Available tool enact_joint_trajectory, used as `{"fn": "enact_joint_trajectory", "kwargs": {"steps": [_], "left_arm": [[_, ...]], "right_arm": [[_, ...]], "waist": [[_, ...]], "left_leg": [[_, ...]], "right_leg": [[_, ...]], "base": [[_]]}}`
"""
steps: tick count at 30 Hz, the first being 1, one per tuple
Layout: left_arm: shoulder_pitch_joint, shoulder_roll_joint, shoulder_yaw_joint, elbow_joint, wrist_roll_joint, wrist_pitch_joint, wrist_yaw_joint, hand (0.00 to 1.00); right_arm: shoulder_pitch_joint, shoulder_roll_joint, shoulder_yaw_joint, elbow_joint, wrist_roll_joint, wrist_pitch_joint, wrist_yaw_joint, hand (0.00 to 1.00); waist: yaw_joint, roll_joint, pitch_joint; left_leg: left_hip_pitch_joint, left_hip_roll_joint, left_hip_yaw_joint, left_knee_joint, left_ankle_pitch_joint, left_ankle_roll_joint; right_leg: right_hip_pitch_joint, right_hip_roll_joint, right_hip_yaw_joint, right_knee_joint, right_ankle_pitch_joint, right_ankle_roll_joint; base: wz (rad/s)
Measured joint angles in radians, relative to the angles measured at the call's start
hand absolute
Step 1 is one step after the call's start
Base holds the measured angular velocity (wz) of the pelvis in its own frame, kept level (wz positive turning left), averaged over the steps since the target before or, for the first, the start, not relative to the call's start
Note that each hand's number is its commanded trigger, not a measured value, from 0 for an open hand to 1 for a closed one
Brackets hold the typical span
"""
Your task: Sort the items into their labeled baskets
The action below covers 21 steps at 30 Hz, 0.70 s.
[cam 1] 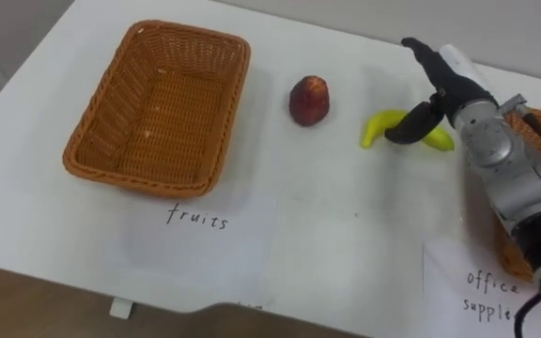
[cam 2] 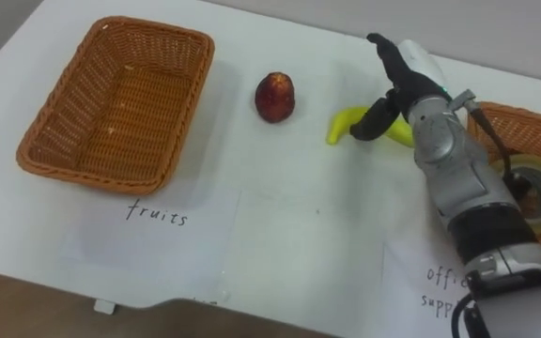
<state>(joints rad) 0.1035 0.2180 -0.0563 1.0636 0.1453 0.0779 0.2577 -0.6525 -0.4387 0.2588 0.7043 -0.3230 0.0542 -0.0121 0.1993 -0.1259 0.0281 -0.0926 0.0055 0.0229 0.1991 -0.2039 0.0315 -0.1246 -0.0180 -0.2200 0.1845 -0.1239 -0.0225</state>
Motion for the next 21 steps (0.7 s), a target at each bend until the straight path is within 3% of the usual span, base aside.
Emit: {"fn": "enact_joint_trajectory", "kwargs": {"steps": [8,21], "left_arm": [[0.002,0.002,-0.007,0.019,-0.026,0.003,-0.008,0.00],[-0.009,0.004,-0.026,0.016,-0.037,0.005,-0.009,0.00]], "right_arm": [[-0.044,0.000,0.005,0.070,0.001,-0.002,0.000,0.00],[-0.045,-0.002,0.034,0.144,0.004,0.000,0.020,0.00]], "waist": [[0.000,0.003,0.0000],[-0.003,0.007,-0.0023]], "left_leg": [[-0.003,0.000,-0.006,0.001,0.000,0.000],[-0.002,-0.001,-0.008,0.006,0.004,-0.001]], "right_leg": [[0.000,-0.006,-0.001,-0.001,0.000,0.000],[0.004,-0.012,-0.022,0.001,0.000,-0.001]], "base": [[0.01],[0.01]]}}
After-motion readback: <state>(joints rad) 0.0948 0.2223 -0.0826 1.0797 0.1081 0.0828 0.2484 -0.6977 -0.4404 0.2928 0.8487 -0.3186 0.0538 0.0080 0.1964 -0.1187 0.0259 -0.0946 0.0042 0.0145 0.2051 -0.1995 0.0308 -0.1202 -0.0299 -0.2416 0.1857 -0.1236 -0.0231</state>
